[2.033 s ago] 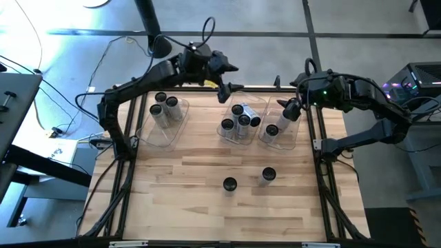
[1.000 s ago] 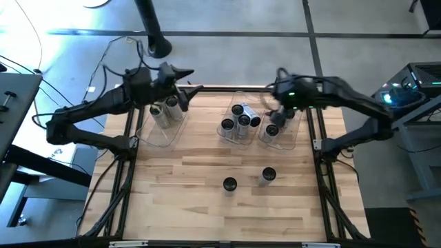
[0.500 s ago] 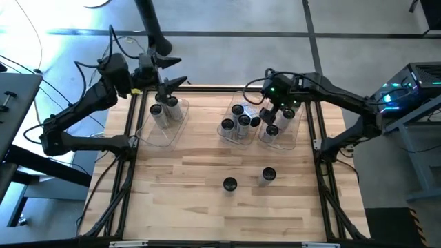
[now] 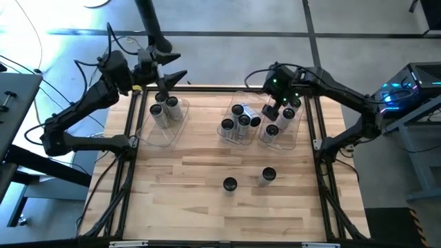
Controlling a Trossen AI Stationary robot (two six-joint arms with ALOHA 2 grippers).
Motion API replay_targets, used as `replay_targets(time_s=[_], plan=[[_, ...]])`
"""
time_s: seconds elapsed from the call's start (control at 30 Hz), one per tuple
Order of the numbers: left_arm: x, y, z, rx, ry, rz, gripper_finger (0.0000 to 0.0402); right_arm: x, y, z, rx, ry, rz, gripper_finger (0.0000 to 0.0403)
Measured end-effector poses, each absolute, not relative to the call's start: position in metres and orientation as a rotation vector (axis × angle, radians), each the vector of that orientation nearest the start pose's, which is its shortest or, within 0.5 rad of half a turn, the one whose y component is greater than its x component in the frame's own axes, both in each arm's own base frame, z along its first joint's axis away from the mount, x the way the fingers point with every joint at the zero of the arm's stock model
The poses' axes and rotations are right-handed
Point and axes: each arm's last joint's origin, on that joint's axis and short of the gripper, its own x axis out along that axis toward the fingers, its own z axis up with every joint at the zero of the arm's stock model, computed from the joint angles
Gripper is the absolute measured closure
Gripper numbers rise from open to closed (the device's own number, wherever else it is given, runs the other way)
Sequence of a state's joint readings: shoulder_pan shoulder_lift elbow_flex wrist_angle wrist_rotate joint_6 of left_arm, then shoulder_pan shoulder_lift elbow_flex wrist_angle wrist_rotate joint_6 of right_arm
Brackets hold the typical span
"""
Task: Sort soda cans
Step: Adjust the white-blue soda can in the top center transparent bin
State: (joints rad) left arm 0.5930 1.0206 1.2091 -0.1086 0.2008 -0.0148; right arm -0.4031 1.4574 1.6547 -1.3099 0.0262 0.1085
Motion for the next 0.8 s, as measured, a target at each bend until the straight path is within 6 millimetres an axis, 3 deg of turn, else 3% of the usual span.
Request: replay_targets(time_s=[0.4,0.8], plan=[[0.201,0.122,0.43,-0.055,-0.071,0.372,0.0055,0.237,-0.114,0.385,0.322,1.069,-0.38,0.0006],[0.202,0.121,0.434,-0.055,-0.118,0.361,0.0055,0.222,-0.098,0.329,0.43,1.051,-0.382,0.0006]])
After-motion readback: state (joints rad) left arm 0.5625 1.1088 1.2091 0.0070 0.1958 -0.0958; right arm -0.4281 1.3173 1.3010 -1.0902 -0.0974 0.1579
